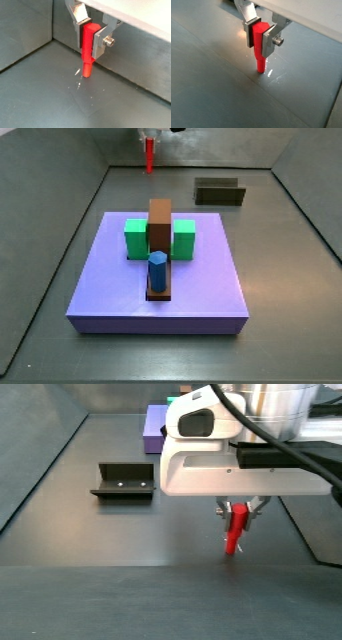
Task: Pick up the red object. Move up. Move to above the board. Insert the red object.
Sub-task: Pick up the red object, then move up, then move to above the board.
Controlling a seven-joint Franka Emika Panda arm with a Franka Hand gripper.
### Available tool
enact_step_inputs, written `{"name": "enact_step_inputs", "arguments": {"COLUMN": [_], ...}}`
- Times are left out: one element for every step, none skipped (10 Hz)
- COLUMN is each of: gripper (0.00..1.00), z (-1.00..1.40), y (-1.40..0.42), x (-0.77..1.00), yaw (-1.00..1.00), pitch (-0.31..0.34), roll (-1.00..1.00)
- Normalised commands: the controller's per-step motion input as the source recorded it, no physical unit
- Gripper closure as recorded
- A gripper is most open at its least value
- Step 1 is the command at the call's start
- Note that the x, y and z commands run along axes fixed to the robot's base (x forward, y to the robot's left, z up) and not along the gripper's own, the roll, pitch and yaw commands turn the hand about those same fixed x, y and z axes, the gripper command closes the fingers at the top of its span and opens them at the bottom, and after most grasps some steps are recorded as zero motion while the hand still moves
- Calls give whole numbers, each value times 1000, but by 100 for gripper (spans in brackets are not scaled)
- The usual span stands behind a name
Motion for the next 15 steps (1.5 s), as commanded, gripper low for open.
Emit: {"name": "enact_step_inputs", "arguments": {"gripper": [100,100,100,100,100,100,100,100,100,100,100,100,100,100,100], "z": [0,0,0,0,0,0,0,0,833,829,576,269,1400,1400,1400], "y": [0,0,0,0,0,0,0,0,0,46,28,8,0,-7,-13], "x": [0,0,0,0,0,0,0,0,0,14,-15,18,0,-29,-58], "yaw": [0,0,0,0,0,0,0,0,0,28,24,20,0,-4,-1], "pitch": [0,0,0,0,0,0,0,0,0,5,47,45,0,18,16], "roll": [0,0,0,0,0,0,0,0,0,8,29,64,0,-43,-2]}}
